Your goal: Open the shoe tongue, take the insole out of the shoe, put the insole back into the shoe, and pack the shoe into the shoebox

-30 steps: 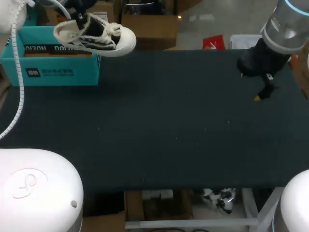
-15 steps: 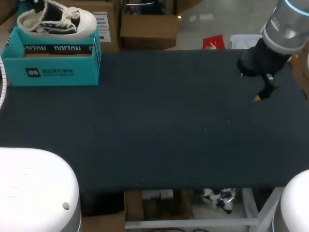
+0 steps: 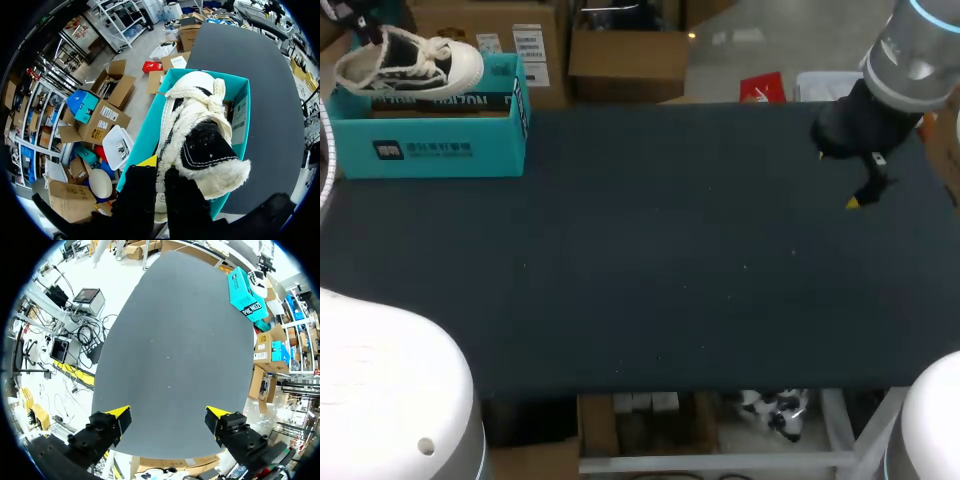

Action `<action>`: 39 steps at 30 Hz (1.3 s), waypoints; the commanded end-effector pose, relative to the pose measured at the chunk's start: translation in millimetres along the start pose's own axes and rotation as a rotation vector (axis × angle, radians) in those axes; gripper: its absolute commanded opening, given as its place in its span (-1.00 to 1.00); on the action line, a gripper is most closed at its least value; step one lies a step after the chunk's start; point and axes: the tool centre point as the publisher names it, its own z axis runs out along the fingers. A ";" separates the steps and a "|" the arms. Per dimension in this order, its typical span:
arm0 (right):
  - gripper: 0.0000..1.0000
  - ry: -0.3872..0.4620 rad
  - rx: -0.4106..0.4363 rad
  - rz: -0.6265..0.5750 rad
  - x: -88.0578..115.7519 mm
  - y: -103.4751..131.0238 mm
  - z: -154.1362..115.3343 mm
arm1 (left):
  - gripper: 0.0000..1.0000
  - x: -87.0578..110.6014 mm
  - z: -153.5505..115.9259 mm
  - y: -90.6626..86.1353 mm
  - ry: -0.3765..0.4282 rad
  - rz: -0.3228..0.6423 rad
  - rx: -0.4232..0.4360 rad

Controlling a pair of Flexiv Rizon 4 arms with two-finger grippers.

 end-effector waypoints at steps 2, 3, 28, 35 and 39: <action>1.00 0.000 0.000 0.000 1.3 -0.3 -0.7 | -1.00 -28.0 55.3 22.7 0.188 0.023 0.038; 1.00 0.000 0.000 0.000 1.3 -0.3 -0.7 | -1.00 -27.1 59.6 23.5 0.190 0.024 0.040; 1.00 0.000 0.000 0.000 1.3 -0.3 -0.7 | -1.00 41.0 84.8 -15.0 0.244 0.147 -0.061; 1.00 0.000 0.000 0.000 1.3 -0.3 -0.7 | -1.00 49.8 98.0 -10.2 0.297 0.149 -0.108; 1.00 0.000 0.000 0.000 1.3 -0.3 -0.7 | -1.00 58.1 119.8 -8.3 0.320 0.139 -0.161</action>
